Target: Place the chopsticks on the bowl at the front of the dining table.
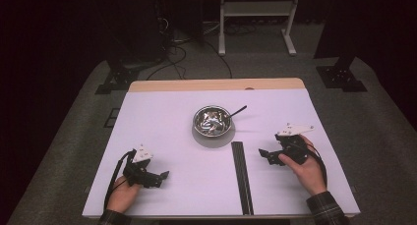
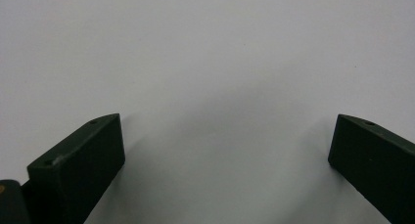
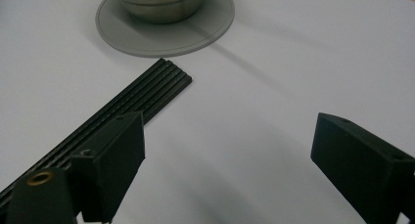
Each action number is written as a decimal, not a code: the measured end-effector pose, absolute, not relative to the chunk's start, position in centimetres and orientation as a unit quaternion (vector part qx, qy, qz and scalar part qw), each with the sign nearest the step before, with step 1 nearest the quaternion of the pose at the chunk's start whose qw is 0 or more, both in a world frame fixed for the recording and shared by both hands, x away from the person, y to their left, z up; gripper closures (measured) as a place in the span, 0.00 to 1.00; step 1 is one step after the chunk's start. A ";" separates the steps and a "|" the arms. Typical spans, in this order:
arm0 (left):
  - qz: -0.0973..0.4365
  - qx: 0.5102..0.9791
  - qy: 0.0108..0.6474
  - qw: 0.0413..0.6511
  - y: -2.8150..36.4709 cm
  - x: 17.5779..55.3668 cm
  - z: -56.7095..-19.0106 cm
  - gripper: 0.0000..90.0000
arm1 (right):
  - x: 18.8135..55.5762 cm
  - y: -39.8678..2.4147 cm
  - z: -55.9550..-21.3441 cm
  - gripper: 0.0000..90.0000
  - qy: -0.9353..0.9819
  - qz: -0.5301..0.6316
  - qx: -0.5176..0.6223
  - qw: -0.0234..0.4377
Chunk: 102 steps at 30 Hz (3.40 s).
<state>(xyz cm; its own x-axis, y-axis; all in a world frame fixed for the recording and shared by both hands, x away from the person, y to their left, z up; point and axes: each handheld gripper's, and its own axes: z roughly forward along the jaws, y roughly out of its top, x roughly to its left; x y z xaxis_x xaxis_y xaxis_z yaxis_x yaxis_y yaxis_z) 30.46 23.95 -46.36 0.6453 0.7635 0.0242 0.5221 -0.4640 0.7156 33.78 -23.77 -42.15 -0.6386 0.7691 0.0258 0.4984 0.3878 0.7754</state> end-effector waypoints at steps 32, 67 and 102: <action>0.174 0.838 0.384 0.348 24.0 30.5 -46.4 0.00 | 36.9 -20.8 -42.4 0.13 0.823 0.390 0.382 0.154; 0.174 0.838 0.384 0.348 24.0 30.5 -46.4 0.00 | 38.9 -18.4 -45.5 0.13 0.846 0.349 0.383 0.129; 0.174 0.838 0.384 0.348 24.0 30.5 -46.4 0.00 | 36.6 -20.2 -44.2 0.13 0.832 0.373 0.388 0.137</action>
<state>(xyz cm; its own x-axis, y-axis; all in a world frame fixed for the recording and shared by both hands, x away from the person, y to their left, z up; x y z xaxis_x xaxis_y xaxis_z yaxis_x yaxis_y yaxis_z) 30.45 23.95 -46.36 0.6453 0.7636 0.0244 0.5219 -0.4639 0.7158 36.64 -20.16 -44.16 -0.6612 0.7477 0.0614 0.5435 0.4210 0.7263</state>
